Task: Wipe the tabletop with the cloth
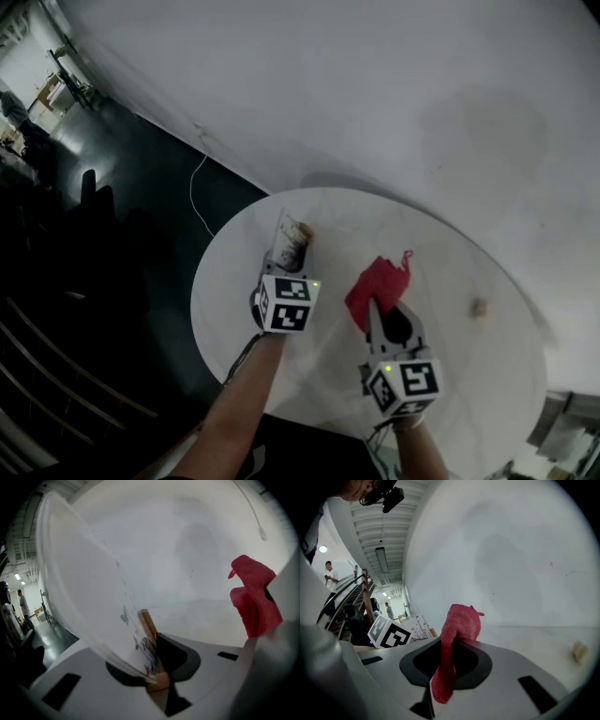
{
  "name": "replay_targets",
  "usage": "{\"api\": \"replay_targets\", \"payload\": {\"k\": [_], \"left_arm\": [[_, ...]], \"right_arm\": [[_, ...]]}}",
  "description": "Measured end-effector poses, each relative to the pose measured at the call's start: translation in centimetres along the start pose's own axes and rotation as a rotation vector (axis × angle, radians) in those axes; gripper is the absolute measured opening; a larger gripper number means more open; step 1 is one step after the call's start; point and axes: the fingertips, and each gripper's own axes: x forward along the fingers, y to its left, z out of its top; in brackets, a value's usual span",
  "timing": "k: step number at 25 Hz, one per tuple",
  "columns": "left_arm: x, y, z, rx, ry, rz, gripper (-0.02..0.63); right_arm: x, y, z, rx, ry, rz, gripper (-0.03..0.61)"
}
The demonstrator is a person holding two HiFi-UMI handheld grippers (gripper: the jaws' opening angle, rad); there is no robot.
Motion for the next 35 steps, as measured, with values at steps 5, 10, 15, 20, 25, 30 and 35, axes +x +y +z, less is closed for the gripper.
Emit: {"api": "replay_targets", "payload": {"k": [5, 10, 15, 20, 25, 30, 35], "left_arm": [[-2.1, 0.7, 1.6, 0.041, -0.047, 0.003, 0.064], [-6.0, 2.5, 3.4, 0.092, -0.063, 0.006, 0.064], [-8.8, 5.5, 4.3, 0.091, -0.081, 0.030, 0.063], [-10.9, 8.4, 5.4, 0.106, -0.100, 0.029, 0.063], [-11.4, 11.1, 6.0, 0.106, -0.110, 0.016, 0.063], [-11.9, 15.3, 5.2, 0.100, -0.104, 0.020, 0.063], [-12.1, 19.0, 4.9, 0.073, -0.102, 0.028, 0.063]], "right_arm": [[0.6, 0.3, 0.6, -0.009, -0.010, 0.020, 0.046], [1.7, 1.8, 2.1, 0.004, -0.026, 0.101, 0.046], [3.1, 3.6, 2.4, 0.042, -0.031, 0.171, 0.046], [5.0, 6.1, 3.2, 0.046, -0.015, 0.207, 0.046], [8.7, 8.1, 3.9, 0.054, 0.012, 0.240, 0.046], [14.4, 11.5, 4.1, 0.077, 0.034, 0.257, 0.046], [21.0, 14.6, 4.4, 0.041, 0.086, 0.302, 0.046]]}}
